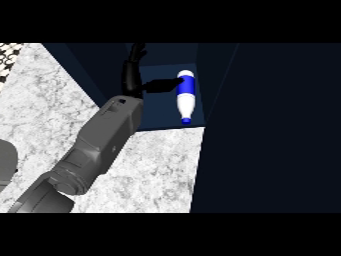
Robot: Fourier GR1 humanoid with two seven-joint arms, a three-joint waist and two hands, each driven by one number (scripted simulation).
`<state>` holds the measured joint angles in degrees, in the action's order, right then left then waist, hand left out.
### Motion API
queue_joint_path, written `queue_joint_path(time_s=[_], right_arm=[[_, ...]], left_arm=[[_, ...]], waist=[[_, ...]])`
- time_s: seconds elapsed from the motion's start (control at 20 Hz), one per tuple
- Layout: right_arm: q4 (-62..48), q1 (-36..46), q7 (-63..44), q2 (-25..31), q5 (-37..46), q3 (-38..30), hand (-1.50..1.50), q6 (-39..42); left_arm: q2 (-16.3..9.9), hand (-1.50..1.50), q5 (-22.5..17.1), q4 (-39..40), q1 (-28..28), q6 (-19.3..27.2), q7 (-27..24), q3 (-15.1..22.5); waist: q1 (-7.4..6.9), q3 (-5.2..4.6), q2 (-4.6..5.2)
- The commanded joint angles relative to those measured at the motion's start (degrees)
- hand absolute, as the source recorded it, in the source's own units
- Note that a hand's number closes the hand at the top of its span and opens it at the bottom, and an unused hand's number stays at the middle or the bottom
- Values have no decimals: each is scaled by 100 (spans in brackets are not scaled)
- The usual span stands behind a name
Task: Pick up the bottled water, place it into the cabinet and close the cabinet
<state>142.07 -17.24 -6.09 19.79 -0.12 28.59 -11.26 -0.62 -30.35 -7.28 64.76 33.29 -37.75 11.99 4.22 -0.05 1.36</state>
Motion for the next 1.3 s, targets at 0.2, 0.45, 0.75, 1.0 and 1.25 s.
queue_joint_path(time_s=[0.2,0.45,0.75,1.0,1.25], right_arm=[[246,-144,-102,-32,-78,125,-150,52],[232,-117,-67,29,-252,-166,-150,149],[145,-91,-82,-194,69,168,-150,-13],[66,6,-57,-178,96,8,-150,33],[473,-119,-429,11,9,-159,-150,70]], left_arm=[[-7,-150,95,177,309,-153,-67,-73],[-53,-150,-4,44,210,-809,-186,-235],[61,-150,-128,-550,102,-1969,-414,-159],[61,-150,-359,-981,-6,-2208,-122,-112],[62,-150,-760,-2060,-638,-2150,248,396]], waist=[[0,-1,4],[-46,2,-6],[-39,-2,-63],[-224,4,-112],[-341,4,-181]])
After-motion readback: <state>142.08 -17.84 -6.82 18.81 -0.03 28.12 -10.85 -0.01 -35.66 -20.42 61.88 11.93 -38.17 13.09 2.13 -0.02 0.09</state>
